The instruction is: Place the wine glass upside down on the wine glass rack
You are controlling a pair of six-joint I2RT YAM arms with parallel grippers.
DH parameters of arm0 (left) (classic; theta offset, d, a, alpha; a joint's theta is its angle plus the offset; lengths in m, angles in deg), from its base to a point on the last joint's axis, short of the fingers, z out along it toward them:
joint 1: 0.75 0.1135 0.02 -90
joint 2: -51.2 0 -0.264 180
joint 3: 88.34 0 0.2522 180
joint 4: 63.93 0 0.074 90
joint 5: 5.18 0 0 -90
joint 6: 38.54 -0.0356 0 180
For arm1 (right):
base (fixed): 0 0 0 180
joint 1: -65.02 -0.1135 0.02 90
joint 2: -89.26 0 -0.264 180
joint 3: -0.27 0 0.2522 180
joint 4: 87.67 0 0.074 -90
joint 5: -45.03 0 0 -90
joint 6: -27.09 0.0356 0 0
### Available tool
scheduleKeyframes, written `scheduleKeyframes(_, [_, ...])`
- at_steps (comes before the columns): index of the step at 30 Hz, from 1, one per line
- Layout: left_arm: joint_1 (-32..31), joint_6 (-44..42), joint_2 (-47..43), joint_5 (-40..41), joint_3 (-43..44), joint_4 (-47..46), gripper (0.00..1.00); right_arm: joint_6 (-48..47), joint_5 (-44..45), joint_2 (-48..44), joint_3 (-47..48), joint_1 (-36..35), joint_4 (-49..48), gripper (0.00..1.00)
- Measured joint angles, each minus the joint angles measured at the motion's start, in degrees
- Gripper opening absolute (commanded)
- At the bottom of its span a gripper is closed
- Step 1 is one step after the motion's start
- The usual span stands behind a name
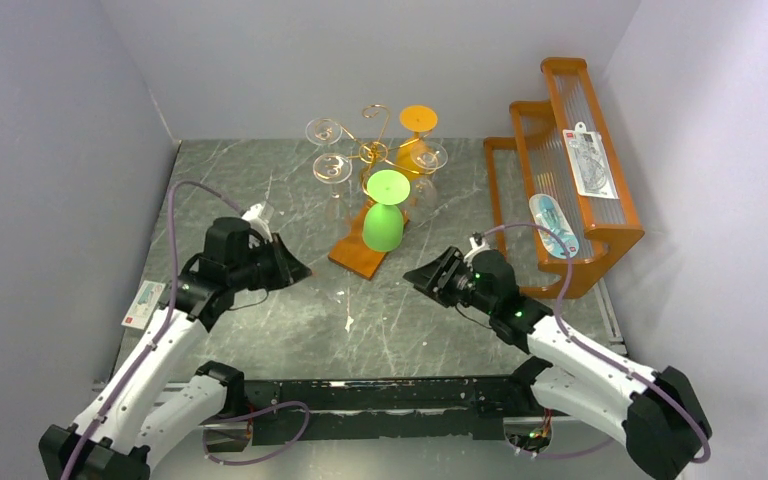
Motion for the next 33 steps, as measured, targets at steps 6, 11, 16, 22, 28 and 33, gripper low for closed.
scheduleKeyframes(6, [-6.93, 10.71, -2.38, -4.17, -10.27, -12.17, 0.05, 11.78, 2.21, 4.96, 0.37, -4.68, 0.26, 0.5])
scheduleKeyframes(11, [-17.35, 16.55, -4.59, 0.76, -13.31, -21.7, 0.05, 19.63, 2.73, 9.38, 2.89, -7.39, 1.01, 0.49])
scheduleKeyframes(16, [-23.32, 19.71, -7.04, 6.91, -17.11, -29.07, 0.05, 26.18, 3.04, 11.13, 4.35, -8.39, 2.4, 0.5])
scheduleKeyframes(22, [-26.12, 21.31, -11.43, 11.54, -22.14, -36.46, 0.05, 32.15, 3.96, 11.98, 4.37, -8.52, 2.38, 0.51])
scheduleKeyframes(28, [-27.21, 18.93, -12.39, 12.24, -25.35, -42.1, 0.05, 34.71, 2.54, 15.56, 4.37, -8.83, -2.62, 0.5])
scheduleKeyframes(33, [-28.76, 15.26, -12.85, 12.92, -27.12, -46.14, 0.05, 35.95, 1.84, 16.26, 4.33, -9.27, -3.37, 0.46])
